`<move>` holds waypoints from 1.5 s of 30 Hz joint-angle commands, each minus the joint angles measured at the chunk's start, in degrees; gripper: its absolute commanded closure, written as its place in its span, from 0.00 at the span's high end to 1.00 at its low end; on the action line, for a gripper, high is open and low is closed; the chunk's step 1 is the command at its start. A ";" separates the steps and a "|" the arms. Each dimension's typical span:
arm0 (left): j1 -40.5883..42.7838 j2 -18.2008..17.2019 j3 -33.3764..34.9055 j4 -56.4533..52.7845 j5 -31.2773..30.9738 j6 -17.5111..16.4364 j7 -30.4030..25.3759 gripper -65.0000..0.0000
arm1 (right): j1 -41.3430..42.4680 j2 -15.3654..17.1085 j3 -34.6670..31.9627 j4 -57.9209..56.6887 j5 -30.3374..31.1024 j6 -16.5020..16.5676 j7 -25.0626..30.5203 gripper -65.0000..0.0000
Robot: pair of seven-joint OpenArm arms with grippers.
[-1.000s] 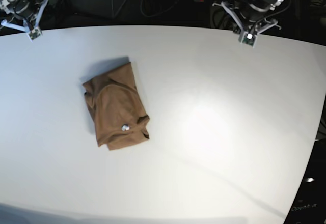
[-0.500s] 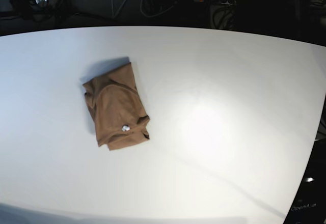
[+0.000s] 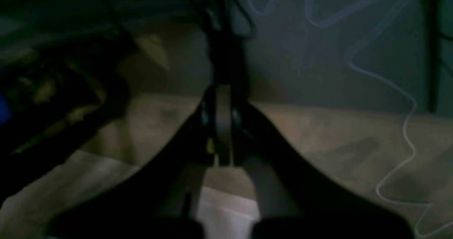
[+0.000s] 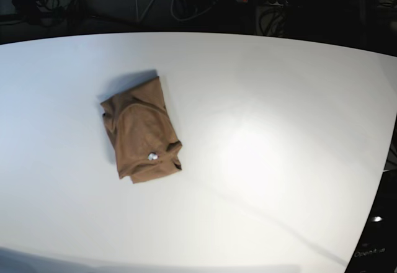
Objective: Fold the T-shirt properly
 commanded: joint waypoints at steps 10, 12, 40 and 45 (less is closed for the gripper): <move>-16.74 0.97 0.34 -16.43 0.55 0.28 -2.37 0.03 | 3.96 -1.96 0.14 1.13 -8.31 -21.11 -1.47 0.00; -17.26 2.02 0.34 -16.43 0.55 0.37 0.70 0.03 | 4.23 -3.81 0.05 2.72 -9.72 -24.54 -1.73 0.00; -22.36 0.00 -7.75 -12.16 0.90 0.37 6.59 0.04 | 8.71 -8.91 0.58 3.42 -13.85 -38.16 -1.91 0.00; -22.45 0.27 -7.75 -12.07 0.90 0.37 6.59 0.04 | 8.71 -8.91 0.31 3.42 -12.97 -40.71 -1.91 0.00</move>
